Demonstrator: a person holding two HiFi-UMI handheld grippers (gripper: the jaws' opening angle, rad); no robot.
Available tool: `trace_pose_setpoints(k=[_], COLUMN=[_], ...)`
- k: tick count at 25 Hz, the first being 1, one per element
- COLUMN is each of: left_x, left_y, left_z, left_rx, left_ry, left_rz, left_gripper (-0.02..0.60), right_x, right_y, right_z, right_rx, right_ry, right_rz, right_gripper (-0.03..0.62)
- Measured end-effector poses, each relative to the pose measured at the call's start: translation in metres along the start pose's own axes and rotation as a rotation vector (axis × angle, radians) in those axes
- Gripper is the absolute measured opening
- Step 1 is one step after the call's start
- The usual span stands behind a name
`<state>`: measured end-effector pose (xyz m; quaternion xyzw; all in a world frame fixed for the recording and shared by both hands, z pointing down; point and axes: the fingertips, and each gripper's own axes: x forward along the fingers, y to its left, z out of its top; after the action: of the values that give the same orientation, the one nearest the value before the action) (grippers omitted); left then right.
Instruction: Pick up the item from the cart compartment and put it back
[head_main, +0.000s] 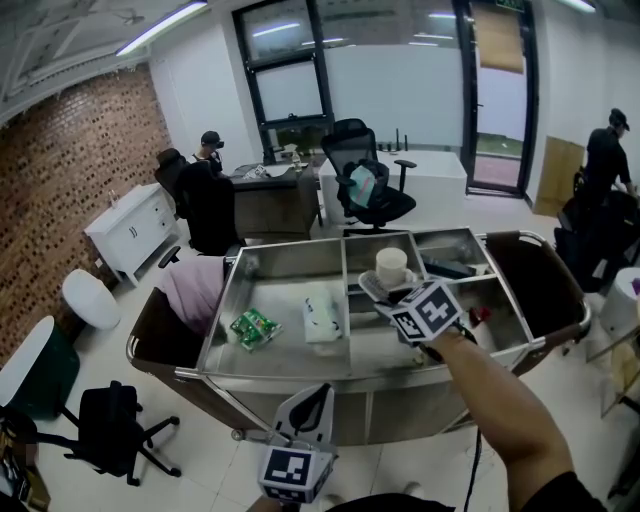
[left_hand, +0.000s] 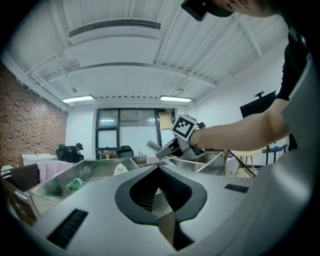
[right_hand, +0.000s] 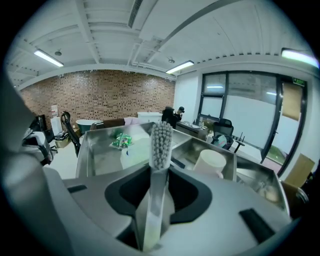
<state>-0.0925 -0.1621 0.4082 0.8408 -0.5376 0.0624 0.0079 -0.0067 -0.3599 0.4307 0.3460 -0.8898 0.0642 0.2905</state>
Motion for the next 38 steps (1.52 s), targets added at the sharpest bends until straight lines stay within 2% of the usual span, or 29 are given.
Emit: trace_pose_setpoints(k=[7, 14, 15, 17, 33, 35, 36, 38], left_x=[0.001, -0.001, -0.001, -0.001, 0.004, 0.004, 0.004, 0.005], left_y=[-0.003, 0.004, 0.004, 0.004, 0.001, 0.000, -0.001, -0.002], left_z=[-0.003, -0.006, -0.007, -0.009, -0.009, -0.009, -0.008, -0.007], left_rx=[0.000, -0.012, -0.014, -0.017, -0.008, -0.010, -0.012, -0.015], left_ry=[0.002, 0.005, 0.006, 0.008, 0.001, 0.005, 0.006, 0.006], left_rz=[-0.007, 0.003, 0.004, 0.004, -0.011, -0.011, -0.011, -0.012], left_gripper=[0.000, 0.000, 0.000, 0.000, 0.000, 0.000, 0.000, 0.000], right_x=[0.025, 0.037, 0.037, 0.038, 0.028, 0.024, 0.021, 0.014], right_y=[0.010, 0.009, 0.009, 0.008, 0.004, 0.001, -0.001, -0.005], right_z=[-0.040, -0.051, -0.053, -0.054, -0.045, -0.040, -0.035, -0.025], right_rx=[-0.019, -0.028, -0.031, -0.030, 0.003, 0.009, 0.017, 0.041], right_ry=[0.132, 0.174, 0.176, 0.176, 0.130, 0.099, 0.071, 0.012], right_rz=[0.027, 0.015, 0.015, 0.016, 0.008, -0.007, -0.018, -0.036], right_gripper=[0.132, 0.143, 0.143, 0.190, 0.181, 0.126, 0.032, 0.006])
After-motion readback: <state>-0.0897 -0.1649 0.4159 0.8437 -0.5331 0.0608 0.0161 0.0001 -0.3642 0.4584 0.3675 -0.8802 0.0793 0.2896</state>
